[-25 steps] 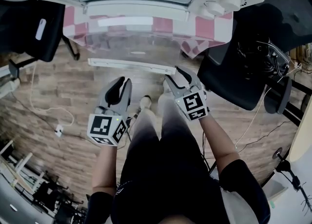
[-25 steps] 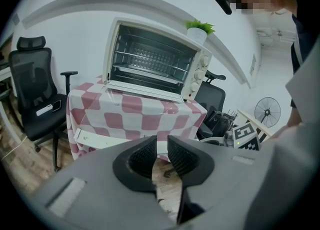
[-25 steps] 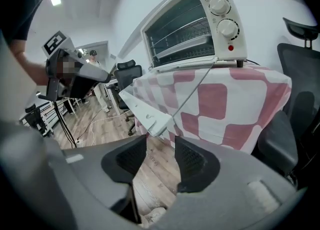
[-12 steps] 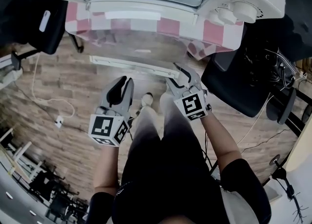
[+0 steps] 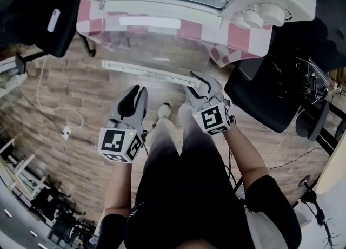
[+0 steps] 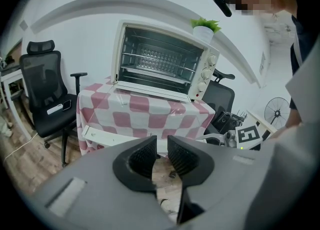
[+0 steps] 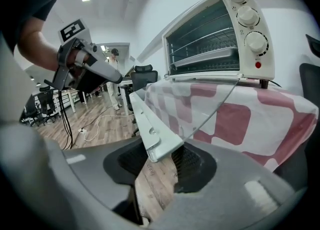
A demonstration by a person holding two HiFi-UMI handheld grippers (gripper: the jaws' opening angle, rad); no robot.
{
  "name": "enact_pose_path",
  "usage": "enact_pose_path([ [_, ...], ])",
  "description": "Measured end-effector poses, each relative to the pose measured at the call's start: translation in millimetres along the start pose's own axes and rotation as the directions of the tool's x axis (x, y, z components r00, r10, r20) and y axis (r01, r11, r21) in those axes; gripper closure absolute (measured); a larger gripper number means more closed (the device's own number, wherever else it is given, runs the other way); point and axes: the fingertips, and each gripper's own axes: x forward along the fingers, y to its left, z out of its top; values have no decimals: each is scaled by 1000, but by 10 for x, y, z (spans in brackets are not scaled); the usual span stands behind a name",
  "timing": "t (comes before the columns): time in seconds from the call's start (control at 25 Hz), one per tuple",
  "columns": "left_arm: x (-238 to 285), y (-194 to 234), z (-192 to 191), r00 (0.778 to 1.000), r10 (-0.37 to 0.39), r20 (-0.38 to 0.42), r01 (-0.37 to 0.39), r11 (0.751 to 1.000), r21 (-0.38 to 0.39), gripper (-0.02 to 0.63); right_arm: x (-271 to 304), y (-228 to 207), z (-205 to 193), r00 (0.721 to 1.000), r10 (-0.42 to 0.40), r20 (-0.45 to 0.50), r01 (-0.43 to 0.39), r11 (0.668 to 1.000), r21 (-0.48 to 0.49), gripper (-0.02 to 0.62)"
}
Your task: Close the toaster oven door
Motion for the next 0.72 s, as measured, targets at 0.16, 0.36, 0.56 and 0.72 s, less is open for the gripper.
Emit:
enact_pose_path([
  [0.16, -82, 37, 36, 1000, 17, 9, -17, 1000, 1, 520, -63, 43, 78, 1000, 15, 6, -15, 1000, -7, 457],
  [0.36, -226, 50, 59, 999, 37, 18, -37, 999, 1, 518, -178, 120, 274, 998, 47, 51, -47, 999, 12, 459],
  [0.56, -368, 55, 104, 998, 44, 44, -44, 999, -3, 520, -319, 149, 493, 993, 59, 100, -66, 996, 67, 459],
  [0.72, -474, 163, 164, 998, 25, 63, -25, 1000, -4, 520, -341, 195, 608, 997, 44, 66, -53, 988, 146, 456],
])
